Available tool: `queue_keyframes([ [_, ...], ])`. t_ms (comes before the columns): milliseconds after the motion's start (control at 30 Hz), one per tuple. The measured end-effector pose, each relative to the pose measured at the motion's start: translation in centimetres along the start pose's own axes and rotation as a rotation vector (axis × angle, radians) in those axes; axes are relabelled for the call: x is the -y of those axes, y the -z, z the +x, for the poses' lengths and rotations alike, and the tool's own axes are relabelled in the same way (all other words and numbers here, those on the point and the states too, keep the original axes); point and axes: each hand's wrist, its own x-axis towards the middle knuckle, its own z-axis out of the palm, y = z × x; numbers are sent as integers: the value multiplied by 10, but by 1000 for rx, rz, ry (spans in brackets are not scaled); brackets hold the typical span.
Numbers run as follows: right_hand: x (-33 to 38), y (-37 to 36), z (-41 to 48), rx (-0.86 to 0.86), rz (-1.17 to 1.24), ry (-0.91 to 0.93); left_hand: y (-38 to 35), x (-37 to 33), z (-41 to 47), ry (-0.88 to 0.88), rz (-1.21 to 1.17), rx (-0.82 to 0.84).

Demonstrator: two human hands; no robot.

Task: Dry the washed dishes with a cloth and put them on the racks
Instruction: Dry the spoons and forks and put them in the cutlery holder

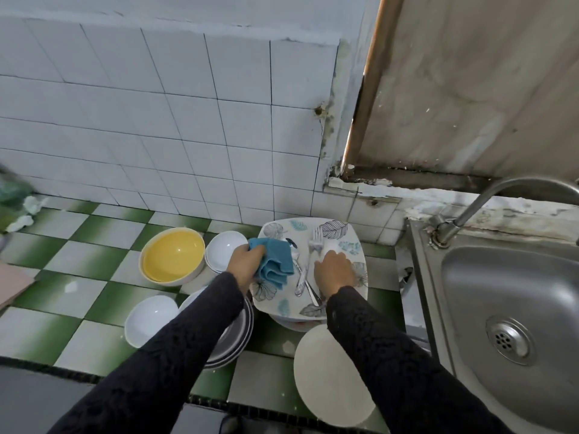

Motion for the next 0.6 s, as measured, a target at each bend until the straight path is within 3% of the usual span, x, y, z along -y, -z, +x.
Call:
queue_keyframes([
  [167,13,-3,4,-33,-33,-58,13,-14,12,109,-146,76],
  [300,20,-2,8,15,161,-197,24,-27,20,185,-230,268],
  [433,19,1,7,-35,395,-209,31,-36,29,173,-240,380],
  [600,20,17,1,-107,467,-109,20,-37,45,164,-232,225],
])
